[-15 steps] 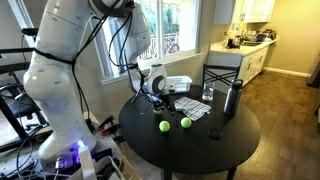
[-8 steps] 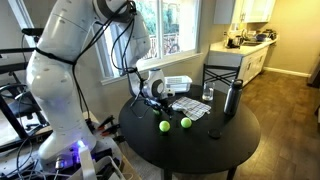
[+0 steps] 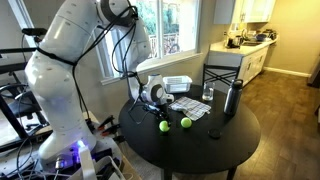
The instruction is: Put the closest ball in the container
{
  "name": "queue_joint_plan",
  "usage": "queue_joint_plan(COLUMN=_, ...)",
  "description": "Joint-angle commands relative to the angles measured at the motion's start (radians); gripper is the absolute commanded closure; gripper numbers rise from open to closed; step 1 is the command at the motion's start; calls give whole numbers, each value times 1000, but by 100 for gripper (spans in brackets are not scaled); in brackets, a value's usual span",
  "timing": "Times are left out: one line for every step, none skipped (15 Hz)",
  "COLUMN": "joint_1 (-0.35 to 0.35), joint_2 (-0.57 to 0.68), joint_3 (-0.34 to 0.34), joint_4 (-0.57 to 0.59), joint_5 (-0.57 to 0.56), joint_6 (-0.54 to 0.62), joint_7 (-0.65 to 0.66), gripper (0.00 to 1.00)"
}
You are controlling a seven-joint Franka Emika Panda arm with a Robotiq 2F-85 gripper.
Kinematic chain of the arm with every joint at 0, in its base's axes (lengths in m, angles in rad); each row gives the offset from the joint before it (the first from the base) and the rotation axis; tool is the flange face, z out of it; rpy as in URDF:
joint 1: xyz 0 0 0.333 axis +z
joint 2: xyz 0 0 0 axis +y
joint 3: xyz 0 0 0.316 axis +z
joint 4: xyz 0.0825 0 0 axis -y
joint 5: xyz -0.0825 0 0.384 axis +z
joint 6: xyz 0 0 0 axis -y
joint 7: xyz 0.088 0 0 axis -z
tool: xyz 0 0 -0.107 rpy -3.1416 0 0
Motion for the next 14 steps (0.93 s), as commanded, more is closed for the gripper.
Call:
queue_joint_plan(joint_1=27, joint_2=13, joint_3=-26, joint_4=-20, joint_5=-7, joint_6=35, joint_7=12, gripper=0)
queue_joint_plan(joint_1=30, joint_2=16, joint_3=-27, joint_4=-20, joint_5=-8, joint_6=38, joint_7=11, gripper=0)
queue_joint_plan(joint_1=35, joint_2=19, joint_3=-30, joint_4=-19, joint_5=-8, joint_6=40, joint_7=12, gripper=0)
queue_joint_plan(joint_1=40, joint_2=19, joint_3=-34, joint_4=-20, joint_5=-7, joint_6=38, joint_7=12, gripper=0)
queue_joint_plan(joint_1=43, joint_2=21, joint_3=-38, joint_4=-22, joint_5=-8, joint_6=42, joint_7=12, gripper=25)
queue_joint_plan(joint_1=36, joint_2=22, joint_3=-34, joint_4=-23, joint_5=-14, joint_6=53, joint_7=0, gripper=26)
queue_joint_plan(joint_1=36, joint_2=21, joint_3=-34, joint_4=-24, joint_5=-12, joint_6=52, joint_7=0, gripper=32)
queue_joint_plan(joint_1=35, joint_2=22, joint_3=-34, joint_4=-24, joint_5=-10, joint_6=55, joint_7=1, gripper=40)
queue_joint_plan(joint_1=35, joint_2=24, joint_3=-35, joint_4=-23, joint_5=-9, joint_6=58, joint_7=2, gripper=46)
queue_joint_plan(joint_1=35, joint_2=22, joint_3=-35, joint_4=-24, joint_5=-8, joint_6=59, joint_7=2, gripper=53)
queue_joint_plan(joint_1=39, joint_2=22, joint_3=-40, joint_4=-24, joint_5=-10, joint_6=62, joint_7=2, gripper=56)
queue_joint_plan(joint_1=50, joint_2=21, joint_3=-51, joint_4=-26, joint_5=-13, joint_6=68, joint_7=3, gripper=56)
queue_joint_plan(joint_1=59, joint_2=18, joint_3=-61, joint_4=-28, joint_5=-14, joint_6=71, joint_7=4, gripper=57)
queue_joint_plan(joint_1=85, joint_2=14, joint_3=-88, joint_4=-30, joint_5=-18, joint_6=81, joint_7=10, gripper=57)
